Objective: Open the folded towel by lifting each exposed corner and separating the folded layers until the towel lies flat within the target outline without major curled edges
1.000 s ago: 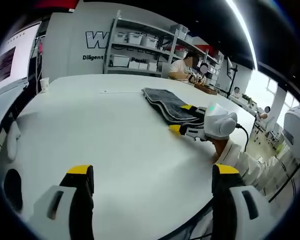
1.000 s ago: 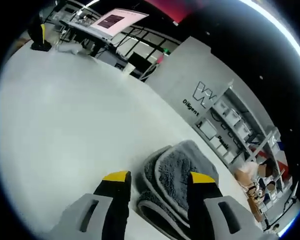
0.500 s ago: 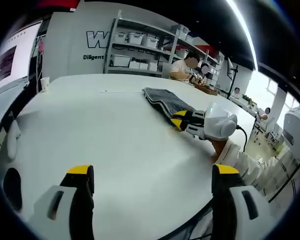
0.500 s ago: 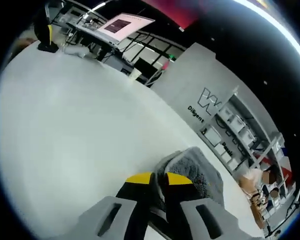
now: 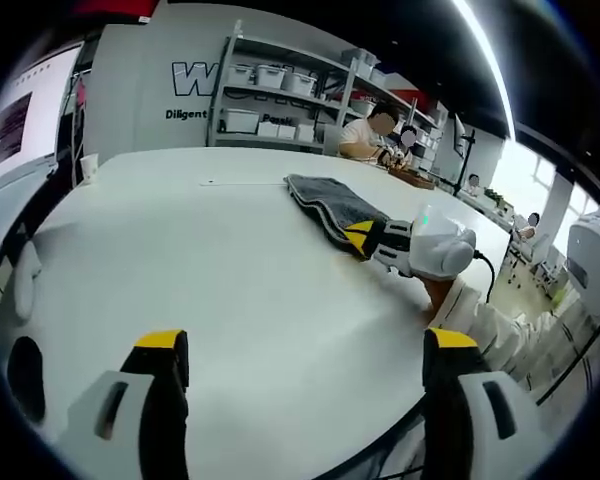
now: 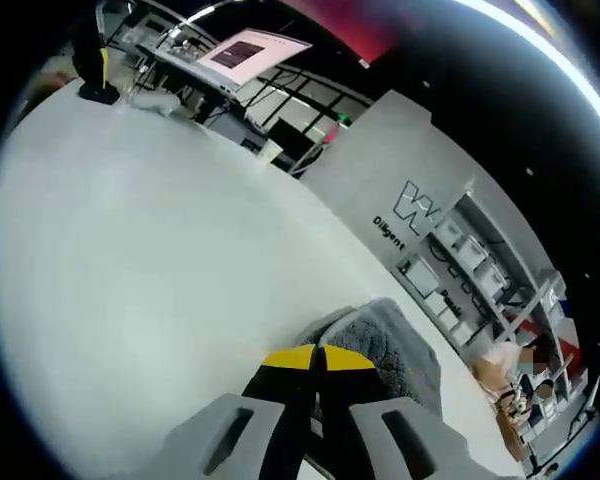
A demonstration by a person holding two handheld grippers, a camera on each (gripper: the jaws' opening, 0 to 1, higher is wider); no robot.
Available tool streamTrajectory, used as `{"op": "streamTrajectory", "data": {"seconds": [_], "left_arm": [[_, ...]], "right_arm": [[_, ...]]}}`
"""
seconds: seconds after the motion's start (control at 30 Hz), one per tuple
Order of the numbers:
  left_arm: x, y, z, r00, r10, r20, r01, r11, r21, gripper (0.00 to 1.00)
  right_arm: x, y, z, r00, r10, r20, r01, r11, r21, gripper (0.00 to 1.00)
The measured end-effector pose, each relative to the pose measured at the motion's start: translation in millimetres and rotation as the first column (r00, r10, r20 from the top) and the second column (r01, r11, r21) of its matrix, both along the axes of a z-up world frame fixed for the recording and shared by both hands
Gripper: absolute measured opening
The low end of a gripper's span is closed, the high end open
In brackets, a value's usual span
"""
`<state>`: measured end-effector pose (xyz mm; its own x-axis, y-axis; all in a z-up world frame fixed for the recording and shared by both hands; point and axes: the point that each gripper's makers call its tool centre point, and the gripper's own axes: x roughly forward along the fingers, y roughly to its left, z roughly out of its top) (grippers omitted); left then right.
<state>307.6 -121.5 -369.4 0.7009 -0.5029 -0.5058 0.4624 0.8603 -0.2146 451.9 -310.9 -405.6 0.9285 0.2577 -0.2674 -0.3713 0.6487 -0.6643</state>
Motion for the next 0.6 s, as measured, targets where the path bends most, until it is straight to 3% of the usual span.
{"op": "streamTrajectory", "data": {"seconds": [0.2,0.37,0.47,0.6], "left_arm": [[-0.3,-0.1,1.6,1.0,-0.002,0.004,0.002,1.0,0.001,0.96],[-0.5,1.4,1.4,1.0,0.002,0.003,-0.002,1.0,0.001,0.96],[-0.8,1.1,1.3,1.0,0.0,0.002,0.0,1.0,0.002,0.96],[-1.2,0.4,1.6,1.0,-0.003,0.002,0.003,1.0,0.003,0.96]], "right_arm": [[-0.2,-5.4,-4.1,1.0,-0.02,-0.024,0.021,1.0,0.023,0.0],[-2.7,-3.3,0.0,1.0,-0.019,-0.005,0.019,0.999,0.029,0.0],[-2.7,-4.8,-2.7,0.999,-0.035,-0.012,0.035,0.999,0.011,0.13],[-2.7,-8.0,-6.0,0.998,-0.049,-0.033,0.05,0.998,0.024,0.24]]}}
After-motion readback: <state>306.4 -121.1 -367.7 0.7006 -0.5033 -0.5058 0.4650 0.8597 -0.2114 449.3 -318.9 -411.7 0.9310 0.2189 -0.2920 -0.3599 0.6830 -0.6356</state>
